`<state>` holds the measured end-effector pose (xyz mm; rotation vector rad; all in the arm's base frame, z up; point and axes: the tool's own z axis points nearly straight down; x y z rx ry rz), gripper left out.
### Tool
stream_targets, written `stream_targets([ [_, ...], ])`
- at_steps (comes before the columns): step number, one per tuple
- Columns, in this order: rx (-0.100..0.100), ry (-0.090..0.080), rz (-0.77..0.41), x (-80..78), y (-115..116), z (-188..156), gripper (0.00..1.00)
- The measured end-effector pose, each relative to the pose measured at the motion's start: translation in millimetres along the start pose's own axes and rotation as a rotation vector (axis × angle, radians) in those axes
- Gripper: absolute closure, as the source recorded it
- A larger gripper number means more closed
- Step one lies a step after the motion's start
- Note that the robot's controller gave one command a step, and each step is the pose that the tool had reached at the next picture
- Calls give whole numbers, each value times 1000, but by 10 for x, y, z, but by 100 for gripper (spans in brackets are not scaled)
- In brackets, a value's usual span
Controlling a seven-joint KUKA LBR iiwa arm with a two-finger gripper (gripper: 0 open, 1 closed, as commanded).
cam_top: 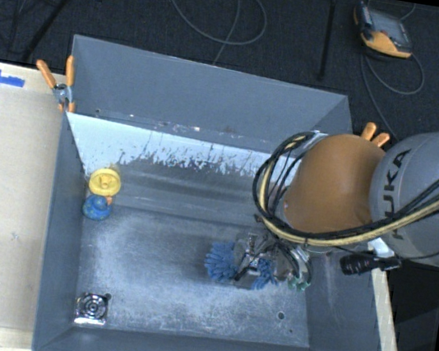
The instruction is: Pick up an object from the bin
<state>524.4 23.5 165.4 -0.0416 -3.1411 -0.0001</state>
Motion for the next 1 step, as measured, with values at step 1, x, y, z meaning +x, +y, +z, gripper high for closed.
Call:
stream_targets([
  [1,-1,-9,-38,-218,194,-1374,100],
])
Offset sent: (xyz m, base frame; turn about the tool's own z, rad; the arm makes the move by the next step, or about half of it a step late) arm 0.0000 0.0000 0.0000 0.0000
